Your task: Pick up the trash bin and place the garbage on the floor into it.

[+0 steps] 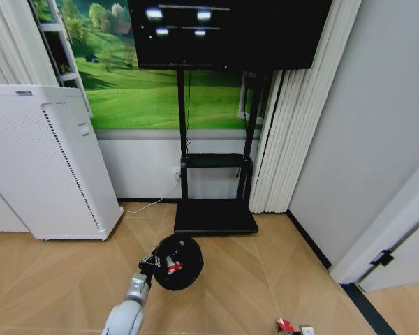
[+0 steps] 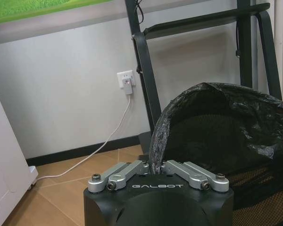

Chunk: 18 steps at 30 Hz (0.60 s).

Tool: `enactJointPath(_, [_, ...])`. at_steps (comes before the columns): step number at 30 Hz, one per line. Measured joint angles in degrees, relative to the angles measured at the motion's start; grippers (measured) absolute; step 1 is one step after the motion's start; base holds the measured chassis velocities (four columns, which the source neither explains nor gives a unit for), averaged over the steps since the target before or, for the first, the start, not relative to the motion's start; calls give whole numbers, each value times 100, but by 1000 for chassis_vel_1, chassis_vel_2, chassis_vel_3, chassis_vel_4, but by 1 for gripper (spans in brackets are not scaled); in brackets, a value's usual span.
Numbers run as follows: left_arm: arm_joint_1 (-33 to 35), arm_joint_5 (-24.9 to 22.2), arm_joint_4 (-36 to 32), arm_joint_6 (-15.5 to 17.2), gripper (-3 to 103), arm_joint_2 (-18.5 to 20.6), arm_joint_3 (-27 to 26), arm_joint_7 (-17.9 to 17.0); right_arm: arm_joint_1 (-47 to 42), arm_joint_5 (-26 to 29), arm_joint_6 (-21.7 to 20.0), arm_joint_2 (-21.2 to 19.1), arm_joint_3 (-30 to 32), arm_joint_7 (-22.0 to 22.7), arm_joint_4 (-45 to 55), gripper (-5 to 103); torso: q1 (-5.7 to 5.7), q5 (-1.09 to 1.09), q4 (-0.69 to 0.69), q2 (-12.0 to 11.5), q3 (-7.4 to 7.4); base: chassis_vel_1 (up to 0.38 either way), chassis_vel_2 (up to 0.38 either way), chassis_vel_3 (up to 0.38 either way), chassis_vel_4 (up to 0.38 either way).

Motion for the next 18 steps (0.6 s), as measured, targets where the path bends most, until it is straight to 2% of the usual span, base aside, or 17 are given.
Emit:
enactJointPath(7, [1, 30, 58, -27, 3, -26, 22, -1, 157, -122, 38, 97, -67, -84, -358, 103, 0, 0, 0, 0, 0, 0, 0, 0, 0])
enactJointPath(10, [6, 43, 73, -40, 3, -33, 28, -2, 189, -157, 54, 118, -78, -103, -425, 94, 0, 0, 0, 0, 0, 0, 0, 0, 0])
enactJointPath(11, [19, 55, 87, -50, 3, -42, 35, -2, 237, -212, 80, 149, -84, -135, -520, 88, 0, 0, 0, 0, 0, 0, 0, 0, 0])
enactJointPath(12, [30, 68, 98, -58, 3, -51, 40, -2, 290, -238, 99, 181, -85, -172, -595, 78, 0, -3, 1, 0, 0, 0, 0, 0, 0])
enactJointPath(13, [30, 68, 98, -58, 3, -51, 40, -2, 290, -238, 99, 181, -85, -172, -595, 78, 0, -3, 1, 0, 0, 0, 0, 0, 0])
enactJointPath(15, [34, 82, 121, -66, 3, -63, 46, -4, 310, -295, 144, 192, -105, -256, -661, 66, 0, -3, 2, 1, -1, 0, 0, 0, 0])
enactJointPath(17, [33, 84, 124, -67, 3, -66, 46, -4, 307, -300, 147, 192, -107, -261, -661, 66, 0, -3, 2, 1, -1, 0, 0, 0, 0])
enactJointPath(18, [33, 87, 130, -69, 3, -73, 46, -4, 300, -305, 150, 193, -108, -265, -661, 61, 0, -1, 2, 1, -1, 0, 0, 0, 0])
